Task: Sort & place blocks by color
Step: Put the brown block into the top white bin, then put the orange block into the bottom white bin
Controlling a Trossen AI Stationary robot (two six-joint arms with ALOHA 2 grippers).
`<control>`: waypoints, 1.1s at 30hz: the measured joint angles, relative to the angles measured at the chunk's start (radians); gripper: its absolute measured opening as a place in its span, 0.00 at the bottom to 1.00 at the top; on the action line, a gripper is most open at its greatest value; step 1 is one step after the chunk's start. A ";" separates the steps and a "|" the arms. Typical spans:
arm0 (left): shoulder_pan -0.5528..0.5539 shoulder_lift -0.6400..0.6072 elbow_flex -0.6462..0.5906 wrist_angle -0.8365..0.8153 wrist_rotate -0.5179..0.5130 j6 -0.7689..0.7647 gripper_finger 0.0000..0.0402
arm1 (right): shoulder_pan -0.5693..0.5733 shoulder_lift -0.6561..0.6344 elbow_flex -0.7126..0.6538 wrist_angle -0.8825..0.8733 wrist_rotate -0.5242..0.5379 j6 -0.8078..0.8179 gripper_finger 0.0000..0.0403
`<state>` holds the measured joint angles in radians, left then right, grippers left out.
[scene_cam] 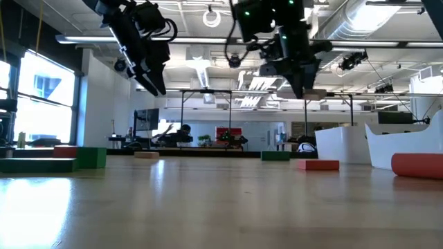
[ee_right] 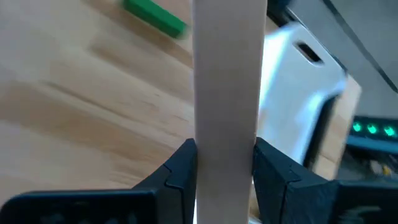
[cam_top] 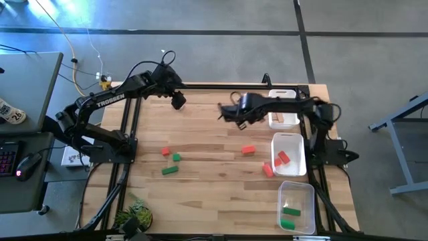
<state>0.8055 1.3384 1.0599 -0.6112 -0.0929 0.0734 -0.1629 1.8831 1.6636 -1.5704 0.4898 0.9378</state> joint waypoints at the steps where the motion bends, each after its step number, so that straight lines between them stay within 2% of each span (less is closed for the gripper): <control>1: 0.000 0.000 0.000 0.017 0.000 0.013 0.59 | -0.016 -0.027 -0.035 -0.002 -0.001 0.004 0.23; 7: 0.000 0.000 0.000 0.170 0.000 0.028 0.59 | -0.120 -0.218 -0.286 0.055 -0.055 0.073 0.23; 12: 0.000 0.000 0.000 0.312 0.000 0.032 0.59 | -0.217 -0.373 -0.478 0.201 -0.080 0.101 0.23; 17: 0.000 0.000 0.000 0.416 0.000 0.078 0.59 | -0.327 -0.467 -0.618 0.380 -0.070 0.082 0.23; 22: 0.000 0.000 0.000 0.454 0.000 0.089 0.59 | -0.404 -0.488 -0.698 0.500 -0.074 0.074 0.29; 28: -0.001 0.000 0.000 0.454 0.037 0.174 0.59 | -0.440 -0.489 -0.716 0.503 -0.082 0.075 0.40; 33: -0.003 0.000 0.000 0.452 0.060 0.160 0.59 | -0.439 -0.489 -0.716 0.518 -0.114 0.075 0.43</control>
<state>0.8027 1.3388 1.0599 -0.1594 -0.0331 0.2335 -0.6022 1.3941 0.9478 -1.0523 0.3762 1.0126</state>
